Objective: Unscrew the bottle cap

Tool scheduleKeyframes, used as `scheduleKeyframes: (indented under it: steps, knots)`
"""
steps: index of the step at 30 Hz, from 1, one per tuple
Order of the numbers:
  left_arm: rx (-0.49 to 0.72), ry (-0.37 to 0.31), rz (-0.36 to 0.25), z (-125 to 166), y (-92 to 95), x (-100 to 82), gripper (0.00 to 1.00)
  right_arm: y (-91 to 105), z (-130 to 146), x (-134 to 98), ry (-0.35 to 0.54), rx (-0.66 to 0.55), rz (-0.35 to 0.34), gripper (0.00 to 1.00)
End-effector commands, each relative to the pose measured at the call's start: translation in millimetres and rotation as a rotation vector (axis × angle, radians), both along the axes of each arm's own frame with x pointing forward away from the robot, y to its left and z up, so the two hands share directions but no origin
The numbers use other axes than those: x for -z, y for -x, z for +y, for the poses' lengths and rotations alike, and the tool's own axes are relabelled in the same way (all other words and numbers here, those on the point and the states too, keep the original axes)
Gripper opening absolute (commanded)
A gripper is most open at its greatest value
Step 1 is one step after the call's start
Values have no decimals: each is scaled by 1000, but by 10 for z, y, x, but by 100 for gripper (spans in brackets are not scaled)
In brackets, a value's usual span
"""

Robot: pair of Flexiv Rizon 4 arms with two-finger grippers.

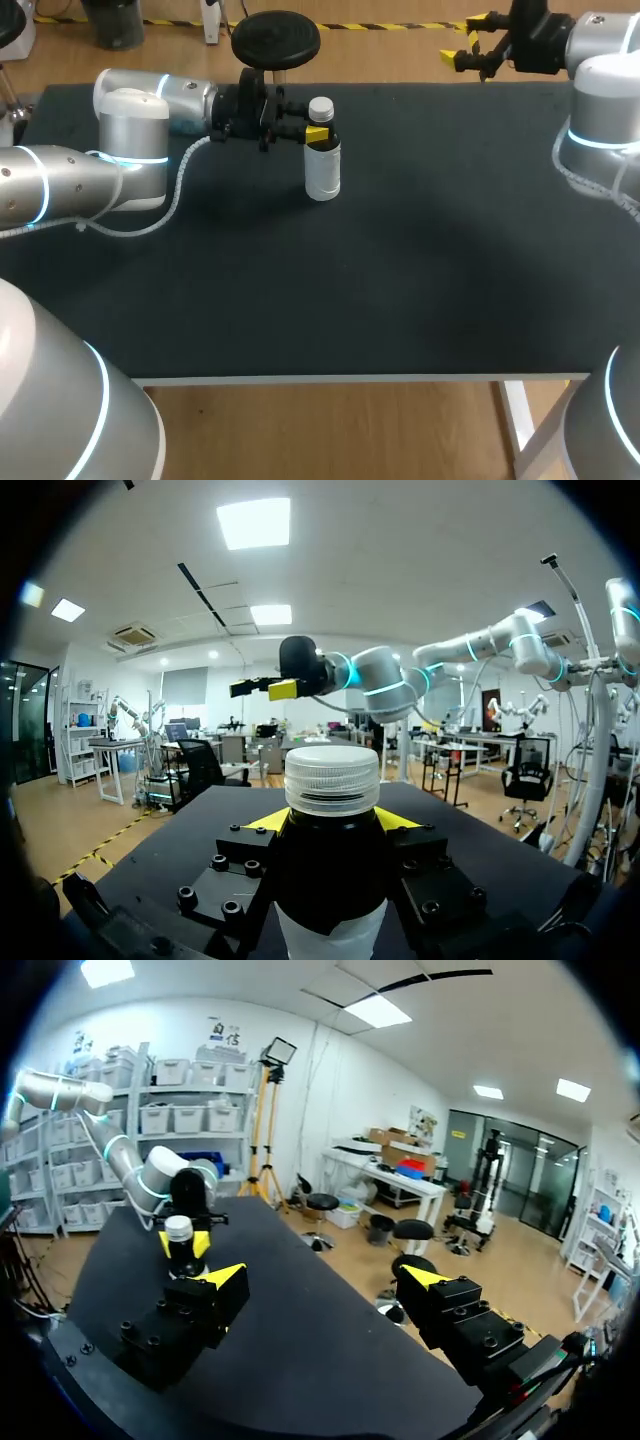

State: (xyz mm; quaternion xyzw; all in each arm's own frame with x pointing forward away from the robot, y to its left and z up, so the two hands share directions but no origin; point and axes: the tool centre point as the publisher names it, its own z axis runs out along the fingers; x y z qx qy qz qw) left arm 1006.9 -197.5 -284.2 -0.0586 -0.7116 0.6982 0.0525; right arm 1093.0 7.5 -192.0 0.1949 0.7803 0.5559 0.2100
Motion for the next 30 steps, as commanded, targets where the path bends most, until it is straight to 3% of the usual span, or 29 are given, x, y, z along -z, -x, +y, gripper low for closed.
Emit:
scheduleKeyframes:
  steps: [1, 10, 22, 30]
  knots:
    - [7, 1, 1, 2, -26, 7, 0, -71, 134, 41, -34, -151, 48, 100]
    - [7, 1, 1, 2, -26, 7, 0, 77, 517, 172, -17, -274, 117, 100]
    - [7, 1, 1, 2, -26, 7, 0, 271, 865, 189, -79, -302, 110, 100]
    - [7, 1, 1, 2, -26, 7, 0, 326, 1087, 195, -64, -293, 114, 100]
